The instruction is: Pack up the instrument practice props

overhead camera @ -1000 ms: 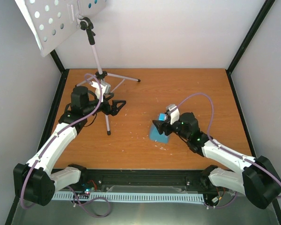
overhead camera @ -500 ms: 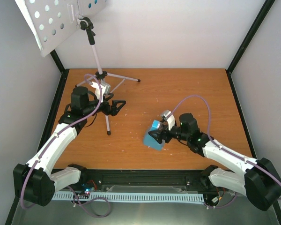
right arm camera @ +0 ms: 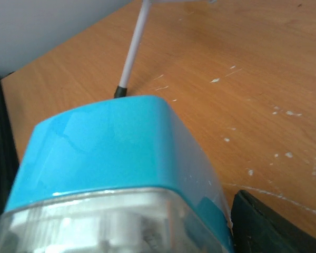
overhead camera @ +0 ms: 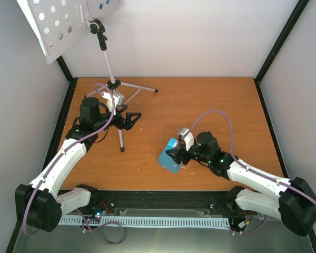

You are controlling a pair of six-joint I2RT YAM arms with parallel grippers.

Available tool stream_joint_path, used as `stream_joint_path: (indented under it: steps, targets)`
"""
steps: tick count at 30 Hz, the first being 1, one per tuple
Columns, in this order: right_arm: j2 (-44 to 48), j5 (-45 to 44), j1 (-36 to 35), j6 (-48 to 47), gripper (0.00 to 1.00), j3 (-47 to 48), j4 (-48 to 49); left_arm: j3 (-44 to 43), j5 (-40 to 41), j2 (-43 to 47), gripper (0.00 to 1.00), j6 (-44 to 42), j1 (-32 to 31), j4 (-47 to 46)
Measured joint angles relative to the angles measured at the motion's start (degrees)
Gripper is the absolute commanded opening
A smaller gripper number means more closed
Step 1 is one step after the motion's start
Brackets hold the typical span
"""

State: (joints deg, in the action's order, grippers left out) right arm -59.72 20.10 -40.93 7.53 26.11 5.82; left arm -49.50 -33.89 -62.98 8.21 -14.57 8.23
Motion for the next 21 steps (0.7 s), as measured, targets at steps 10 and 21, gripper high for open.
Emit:
stream_joint_path:
  steps: [10,21]
  targets:
    - [6.86,-22.75,-2.19,5.86,0.58,0.22,-7.96,0.04,2.58,0.00,0.99,0.02,0.02,0.02]
    - [9.16,-45.31,-11.19,25.55,0.57,7.19,-30.80,0.07,5.33,-0.42,0.99,0.11,0.02,0.35]
